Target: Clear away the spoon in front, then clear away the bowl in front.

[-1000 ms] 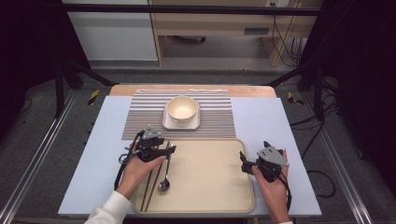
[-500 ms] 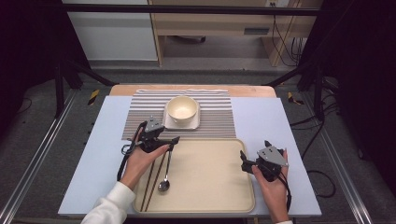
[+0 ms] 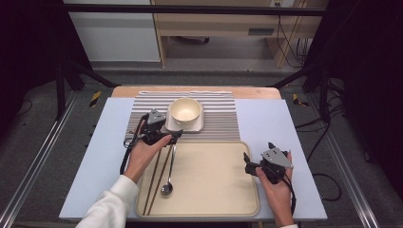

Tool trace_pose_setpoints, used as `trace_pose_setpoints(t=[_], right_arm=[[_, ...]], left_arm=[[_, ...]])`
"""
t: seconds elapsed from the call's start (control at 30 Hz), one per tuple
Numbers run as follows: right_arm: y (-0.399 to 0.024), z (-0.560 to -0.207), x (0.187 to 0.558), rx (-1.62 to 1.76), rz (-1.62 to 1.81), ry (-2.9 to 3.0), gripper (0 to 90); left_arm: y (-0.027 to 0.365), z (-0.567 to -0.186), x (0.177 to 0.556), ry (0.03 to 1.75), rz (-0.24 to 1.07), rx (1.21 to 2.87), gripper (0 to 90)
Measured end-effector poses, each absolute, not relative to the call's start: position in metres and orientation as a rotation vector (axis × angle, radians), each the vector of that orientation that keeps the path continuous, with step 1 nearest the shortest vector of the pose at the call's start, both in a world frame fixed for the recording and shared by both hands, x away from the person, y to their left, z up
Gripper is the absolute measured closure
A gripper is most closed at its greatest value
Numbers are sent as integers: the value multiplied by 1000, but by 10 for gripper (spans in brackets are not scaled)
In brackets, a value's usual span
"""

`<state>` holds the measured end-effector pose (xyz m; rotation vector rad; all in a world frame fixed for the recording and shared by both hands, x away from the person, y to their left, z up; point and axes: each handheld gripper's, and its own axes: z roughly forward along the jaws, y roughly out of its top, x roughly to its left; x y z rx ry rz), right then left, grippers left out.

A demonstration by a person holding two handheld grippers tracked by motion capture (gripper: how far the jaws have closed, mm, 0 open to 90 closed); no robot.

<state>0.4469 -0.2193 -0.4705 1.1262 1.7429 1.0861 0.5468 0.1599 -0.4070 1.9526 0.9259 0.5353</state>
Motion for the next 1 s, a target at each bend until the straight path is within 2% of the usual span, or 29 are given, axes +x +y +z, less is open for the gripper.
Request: trace_pose_setpoints(t=[0.23, 0.67, 1.0], right_arm=[[-217, -469, 448, 1108, 1087, 1751, 57], [-218, -468, 445, 1107, 1096, 1748, 58], [-220, -468, 445, 1115, 1082, 1740, 61]], left_arm=[[155, -396, 571, 942, 604, 1980, 174], [148, -397, 602, 992, 671, 1952, 197], [151, -405, 617, 1069, 713, 1941, 288]])
